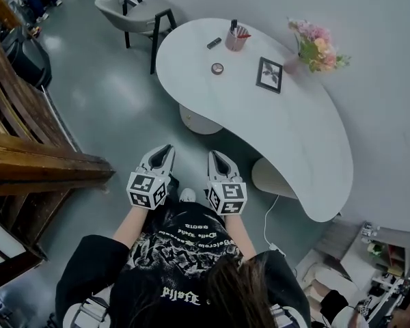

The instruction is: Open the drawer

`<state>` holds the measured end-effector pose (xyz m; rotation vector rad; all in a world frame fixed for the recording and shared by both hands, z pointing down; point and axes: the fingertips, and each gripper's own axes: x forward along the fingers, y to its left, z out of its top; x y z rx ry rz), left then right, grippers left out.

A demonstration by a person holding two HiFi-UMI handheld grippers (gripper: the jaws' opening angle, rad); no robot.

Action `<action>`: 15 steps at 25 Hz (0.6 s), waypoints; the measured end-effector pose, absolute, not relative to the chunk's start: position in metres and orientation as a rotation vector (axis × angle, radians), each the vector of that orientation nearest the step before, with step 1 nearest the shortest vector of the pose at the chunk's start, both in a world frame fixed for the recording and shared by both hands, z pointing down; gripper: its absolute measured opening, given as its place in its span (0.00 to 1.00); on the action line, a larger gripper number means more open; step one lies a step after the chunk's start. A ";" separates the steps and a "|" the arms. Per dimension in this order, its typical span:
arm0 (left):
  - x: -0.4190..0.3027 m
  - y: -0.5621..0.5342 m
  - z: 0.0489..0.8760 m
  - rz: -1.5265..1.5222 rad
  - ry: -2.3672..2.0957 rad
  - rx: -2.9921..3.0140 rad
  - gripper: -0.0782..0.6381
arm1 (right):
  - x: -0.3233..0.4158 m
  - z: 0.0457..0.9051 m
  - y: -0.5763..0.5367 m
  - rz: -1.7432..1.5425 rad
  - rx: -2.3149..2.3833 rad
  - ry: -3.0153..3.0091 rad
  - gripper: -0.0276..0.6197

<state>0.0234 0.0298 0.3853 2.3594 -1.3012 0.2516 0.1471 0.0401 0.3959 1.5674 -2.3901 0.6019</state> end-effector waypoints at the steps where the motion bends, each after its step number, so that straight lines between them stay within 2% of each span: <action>1: 0.023 0.025 0.386 0.259 -1.290 2.364 0.15 | 0.146 0.397 0.037 0.609 1.569 -2.379 0.08; 15: -0.001 -0.063 0.395 0.371 -1.113 2.487 0.15 | 0.115 0.404 -0.042 0.645 1.696 -2.241 0.08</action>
